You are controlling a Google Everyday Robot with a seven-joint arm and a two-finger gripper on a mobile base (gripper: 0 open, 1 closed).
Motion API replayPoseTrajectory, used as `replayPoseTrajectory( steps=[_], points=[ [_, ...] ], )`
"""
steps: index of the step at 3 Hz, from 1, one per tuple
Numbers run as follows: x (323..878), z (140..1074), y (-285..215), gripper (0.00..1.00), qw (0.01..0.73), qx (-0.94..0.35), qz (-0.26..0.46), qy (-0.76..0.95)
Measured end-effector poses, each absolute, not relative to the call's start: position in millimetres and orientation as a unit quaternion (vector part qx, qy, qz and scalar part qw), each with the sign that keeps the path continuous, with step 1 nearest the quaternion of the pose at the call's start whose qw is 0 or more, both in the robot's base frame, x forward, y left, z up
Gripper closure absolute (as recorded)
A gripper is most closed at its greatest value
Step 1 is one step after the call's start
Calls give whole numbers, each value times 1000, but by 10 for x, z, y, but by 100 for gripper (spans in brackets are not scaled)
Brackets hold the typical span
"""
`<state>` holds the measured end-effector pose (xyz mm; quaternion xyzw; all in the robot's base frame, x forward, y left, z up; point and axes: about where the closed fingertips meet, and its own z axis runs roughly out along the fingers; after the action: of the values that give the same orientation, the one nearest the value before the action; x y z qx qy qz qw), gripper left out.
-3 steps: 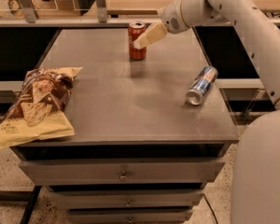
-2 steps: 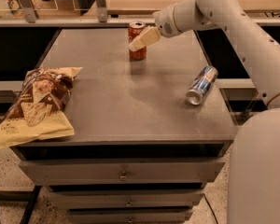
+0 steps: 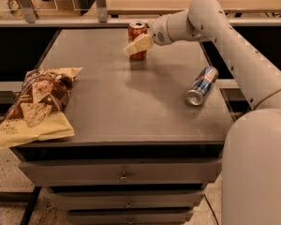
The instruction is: Knock coke can over
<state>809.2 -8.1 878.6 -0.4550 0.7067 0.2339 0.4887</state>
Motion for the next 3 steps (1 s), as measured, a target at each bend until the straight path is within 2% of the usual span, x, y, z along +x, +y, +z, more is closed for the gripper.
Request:
replayPoseTrajectory(
  steps=[2,3],
  points=[
    [8112,8683,-8,0,512,-428,294,684],
    [8089,8693,-5,18,519,-424,306,676]
  ],
)
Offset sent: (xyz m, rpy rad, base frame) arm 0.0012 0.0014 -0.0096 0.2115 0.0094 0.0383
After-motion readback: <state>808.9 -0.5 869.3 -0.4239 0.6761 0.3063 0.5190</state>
